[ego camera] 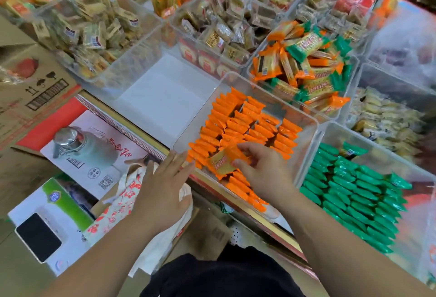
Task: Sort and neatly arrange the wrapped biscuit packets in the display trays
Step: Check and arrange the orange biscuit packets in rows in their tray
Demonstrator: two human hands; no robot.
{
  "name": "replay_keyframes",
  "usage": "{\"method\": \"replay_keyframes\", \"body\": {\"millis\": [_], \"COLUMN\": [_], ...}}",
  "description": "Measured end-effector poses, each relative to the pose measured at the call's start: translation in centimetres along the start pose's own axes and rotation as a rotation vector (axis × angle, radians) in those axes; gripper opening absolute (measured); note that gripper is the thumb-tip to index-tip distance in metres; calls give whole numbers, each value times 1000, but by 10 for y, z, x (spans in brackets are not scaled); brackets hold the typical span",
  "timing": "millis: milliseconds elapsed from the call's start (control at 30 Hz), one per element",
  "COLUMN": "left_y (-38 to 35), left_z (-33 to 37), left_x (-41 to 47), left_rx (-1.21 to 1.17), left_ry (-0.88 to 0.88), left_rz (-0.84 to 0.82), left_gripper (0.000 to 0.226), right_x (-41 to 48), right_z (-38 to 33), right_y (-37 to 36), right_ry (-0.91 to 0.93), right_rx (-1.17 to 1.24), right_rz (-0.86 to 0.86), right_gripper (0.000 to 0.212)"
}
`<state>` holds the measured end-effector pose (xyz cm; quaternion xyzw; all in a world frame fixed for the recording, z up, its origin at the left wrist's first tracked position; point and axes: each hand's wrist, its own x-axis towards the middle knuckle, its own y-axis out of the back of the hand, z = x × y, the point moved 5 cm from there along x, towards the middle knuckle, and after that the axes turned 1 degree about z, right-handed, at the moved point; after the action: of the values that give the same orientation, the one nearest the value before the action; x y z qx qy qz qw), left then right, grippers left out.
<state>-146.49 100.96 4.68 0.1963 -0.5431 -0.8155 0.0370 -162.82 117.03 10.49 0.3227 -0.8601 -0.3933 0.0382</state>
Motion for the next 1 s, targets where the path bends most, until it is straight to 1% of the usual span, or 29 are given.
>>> {"method": "replay_keyframes", "body": {"millis": [100, 167, 333, 433, 500, 600, 700, 767, 833, 900, 1000], "left_y": [-2, -3, -4, -1, 4, 9, 2, -5, -7, -7, -2], "left_z": [0, -1, -5, -2, 5, 19, 33, 35, 36, 37, 42], "left_x": [0, 0, 3, 4, 6, 10, 17, 22, 27, 30, 35], "left_rx": [-81, -115, -119, -43, 29, 115, 136, 153, 188, 215, 255], "left_ry": [23, 30, 37, 38, 18, -62, -154, -153, -158, -167, -176], "left_rz": [38, 69, 68, 47, 67, 117, 6, -78, -102, -129, -172], "left_gripper": [76, 77, 71, 68, 68, 74, 81, 84, 85, 81, 70], "right_x": [5, 6, 16, 21, 23, 27, 32, 32, 33, 34, 33], "right_z": [-5, -2, 14, 19, 20, 17, 16, 18, 24, 27, 27], "right_y": [-23, -37, -63, -73, -77, -80, -80, -77, -70, -64, -66], "right_ry": [79, 85, 83, 132, 175, 258, 310, 305, 261, 219, 212], "right_rx": [-100, -128, -308, -449, -503, -569, -558, -495, -435, -472, -566], "right_rz": [-141, -203, -235, -235, -223, -265, -352, -368, -307, -242, -237], "right_gripper": [30, 25, 21, 23, 22, 21, 19, 21, 20, 17, 29]}}
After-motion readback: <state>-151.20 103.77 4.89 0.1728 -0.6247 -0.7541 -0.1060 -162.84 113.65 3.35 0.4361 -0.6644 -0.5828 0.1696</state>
